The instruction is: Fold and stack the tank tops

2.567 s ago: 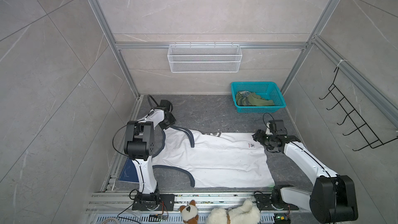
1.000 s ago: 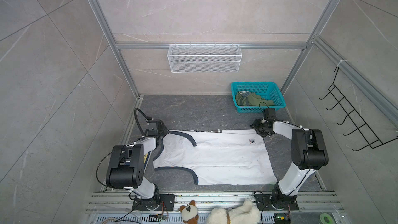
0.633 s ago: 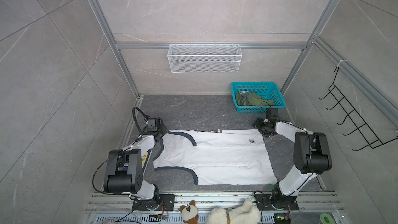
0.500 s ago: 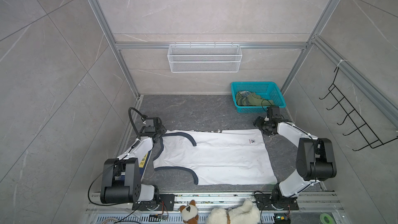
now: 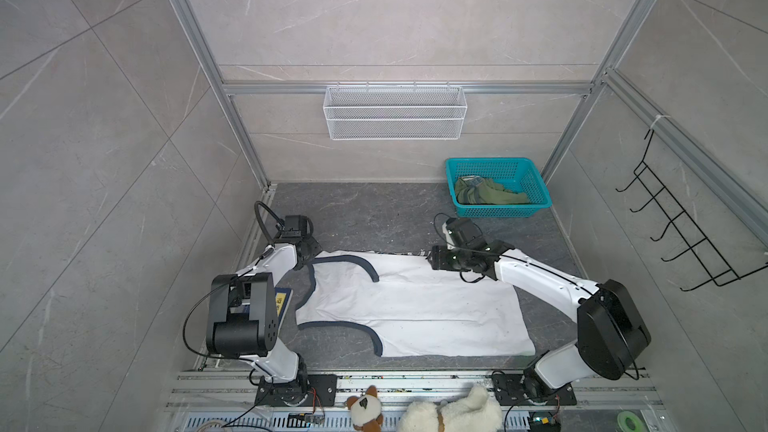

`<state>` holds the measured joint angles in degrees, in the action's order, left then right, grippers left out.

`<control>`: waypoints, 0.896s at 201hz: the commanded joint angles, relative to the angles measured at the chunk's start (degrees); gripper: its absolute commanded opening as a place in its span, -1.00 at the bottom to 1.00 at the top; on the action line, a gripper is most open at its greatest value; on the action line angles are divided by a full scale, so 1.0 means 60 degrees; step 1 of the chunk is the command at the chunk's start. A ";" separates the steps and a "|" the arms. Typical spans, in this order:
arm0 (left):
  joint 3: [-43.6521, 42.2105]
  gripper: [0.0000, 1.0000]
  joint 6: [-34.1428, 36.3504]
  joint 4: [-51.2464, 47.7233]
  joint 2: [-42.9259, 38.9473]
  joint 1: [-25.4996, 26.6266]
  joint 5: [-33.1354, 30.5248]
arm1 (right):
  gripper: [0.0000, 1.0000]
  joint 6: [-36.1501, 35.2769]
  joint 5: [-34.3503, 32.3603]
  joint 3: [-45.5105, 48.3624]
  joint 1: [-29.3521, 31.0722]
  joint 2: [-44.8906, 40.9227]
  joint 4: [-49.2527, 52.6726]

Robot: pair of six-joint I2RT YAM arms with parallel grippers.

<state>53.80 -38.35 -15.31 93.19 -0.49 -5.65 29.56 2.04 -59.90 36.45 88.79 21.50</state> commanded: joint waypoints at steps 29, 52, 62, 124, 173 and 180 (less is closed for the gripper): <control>0.0327 -0.08 0.0073 0.0159 0.0608 -0.0217 0.0531 | 0.35 -0.1283 -0.1372 -0.2010 0.2260 0.2099 0.0305; 0.0379 -0.18 0.0136 0.0262 0.0906 -0.0369 0.0811 | 0.35 -0.1905 -0.1750 -0.3141 0.2839 0.3283 0.0637; 0.0407 -0.23 0.0164 0.0288 0.0996 -0.0436 0.0907 | 0.36 -0.2092 -0.1977 -0.3594 0.2973 0.3732 0.0803; 0.0728 -0.56 0.0310 0.0191 0.1270 -0.0574 0.1342 | 0.26 -0.2894 -0.2152 -0.4895 0.3205 0.5305 0.1254; 0.0852 -0.71 0.0349 0.0047 0.1326 -0.0625 0.1392 | -0.43 -0.3044 -0.2014 -0.5452 0.3257 0.5858 0.1590; 0.0833 -0.73 0.0330 0.0035 0.1306 -0.0638 0.1367 | -0.58 -0.3090 -0.1968 -0.5421 0.3296 0.5813 0.1563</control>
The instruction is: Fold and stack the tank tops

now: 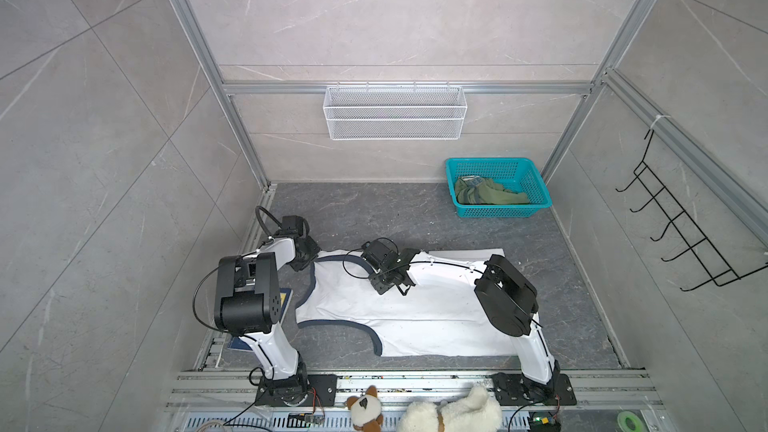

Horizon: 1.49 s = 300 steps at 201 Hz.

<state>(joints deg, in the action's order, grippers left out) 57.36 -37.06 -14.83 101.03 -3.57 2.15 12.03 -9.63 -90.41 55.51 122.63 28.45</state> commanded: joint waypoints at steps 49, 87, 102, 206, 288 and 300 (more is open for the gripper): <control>0.0080 -0.84 0.0003 -0.0090 -0.0266 -0.0285 -0.0207 | -1.00 -0.0194 -0.0082 0.0540 0.0462 -0.1087 0.0070; 0.0039 -0.85 0.0039 -0.0079 -0.0329 -0.0345 -0.0196 | -1.00 0.0427 0.0060 0.1362 0.0651 -0.1576 -0.0320; -0.0002 -0.85 0.0024 -0.0073 -0.0356 -0.0350 -0.0212 | -1.00 0.0535 0.0077 0.1450 0.0702 -0.1395 -0.0417; -0.0265 -0.74 0.0160 -0.0203 -0.0858 -0.0556 -0.0687 | 0.24 0.1888 0.0669 0.4267 -0.2732 -0.4734 -0.1321; -0.0406 -0.78 0.0087 0.0046 -0.0756 -0.0547 -0.0417 | 0.20 0.3508 0.2769 0.4919 -0.7336 -0.3342 -0.2736; -0.0377 -0.79 0.0091 0.0040 -0.0741 -0.0552 -0.0410 | 0.17 0.3740 0.2845 0.4774 -0.7599 -0.2984 -0.2721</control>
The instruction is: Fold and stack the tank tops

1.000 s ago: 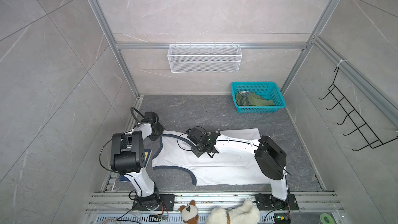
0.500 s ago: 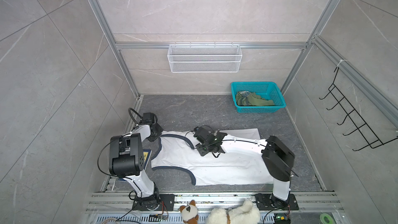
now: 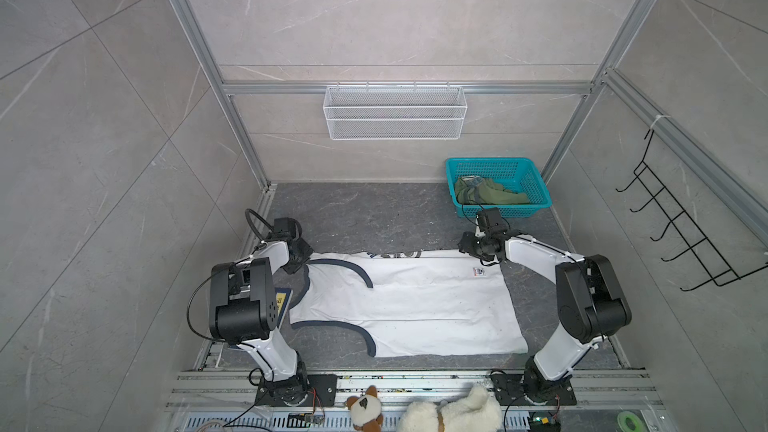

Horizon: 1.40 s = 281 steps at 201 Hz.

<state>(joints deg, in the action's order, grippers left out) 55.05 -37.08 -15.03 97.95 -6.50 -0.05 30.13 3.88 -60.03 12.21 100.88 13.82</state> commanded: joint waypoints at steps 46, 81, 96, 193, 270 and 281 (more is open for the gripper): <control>0.0057 -0.80 0.0186 0.0361 -0.0105 -0.0075 0.0043 | 0.09 0.1754 0.0595 -0.0367 -0.1256 0.1425 -0.0179; 0.0355 -0.82 0.0191 0.0779 0.0355 -0.0083 0.0273 | 0.04 0.1848 0.0753 -0.0701 -0.1623 0.1962 -0.0484; 0.0661 -0.84 0.0160 0.0895 0.0698 -0.0076 0.0468 | 0.00 0.1800 0.0909 -0.1017 -0.1631 0.2228 -0.0632; 0.2509 -0.69 -0.0016 0.0899 0.1947 0.0230 0.0957 | -0.01 0.1238 0.0735 -0.2095 -0.1667 0.2353 -0.1152; 0.2034 0.06 0.0202 -0.1793 -0.1397 0.0764 -0.0748 | 0.34 0.0575 0.1367 -0.0859 -0.1576 -0.0275 -0.0556; 0.1727 0.08 0.0233 -0.1979 -0.1969 0.1012 -0.0631 | 0.36 0.0560 0.1403 -0.0646 -0.1551 -0.0688 -0.0239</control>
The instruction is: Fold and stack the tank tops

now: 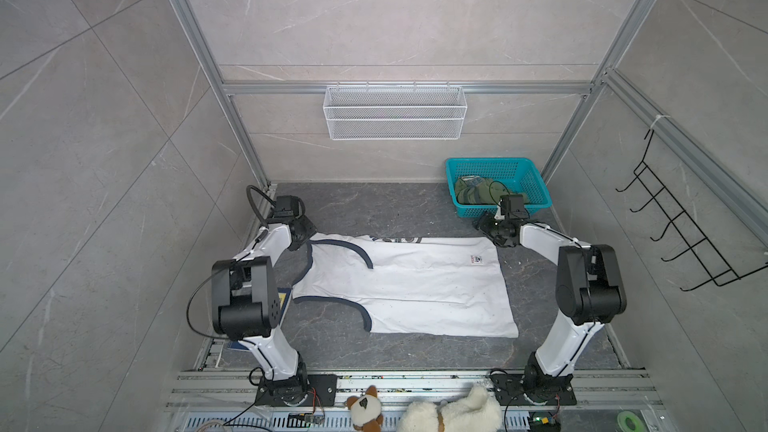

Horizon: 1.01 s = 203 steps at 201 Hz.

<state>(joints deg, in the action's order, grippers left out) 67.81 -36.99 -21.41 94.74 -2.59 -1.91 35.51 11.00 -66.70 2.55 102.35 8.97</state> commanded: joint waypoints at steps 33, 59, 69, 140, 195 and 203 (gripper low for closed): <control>-0.1511 0.08 0.0437 -0.1798 -0.3088 0.1702 -0.0179 | 0.37 -0.0458 -0.0174 0.1654 0.0378 -0.2737 0.1816; -0.2466 0.08 0.0114 -0.2735 -0.4341 0.3272 -0.0290 | 0.36 -0.0537 -0.0740 0.2648 0.0752 -0.4649 0.3202; -0.2727 0.08 -0.0129 -0.3207 -0.4692 0.3981 -0.0425 | 0.36 -0.0492 -0.0917 0.2970 0.0896 -0.5356 0.3810; -0.4230 0.06 -0.2338 -0.3826 -0.4967 0.7565 0.0009 | 0.35 0.1950 -0.2280 0.4842 0.2962 -0.7840 0.6523; -0.4759 -0.11 -0.3484 -0.2322 -0.3999 0.8757 0.0217 | 0.38 0.4252 -0.3645 0.5375 0.4148 -0.8141 0.7660; -0.4823 -0.12 -0.3525 -0.2280 -0.3832 0.8784 0.0221 | 0.38 0.4456 -0.3735 0.5470 0.4150 -0.8191 0.7767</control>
<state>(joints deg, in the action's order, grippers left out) 39.72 -53.93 -38.20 69.49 49.15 -1.17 53.87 -5.82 -35.59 26.72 54.68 50.02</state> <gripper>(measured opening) 0.449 0.690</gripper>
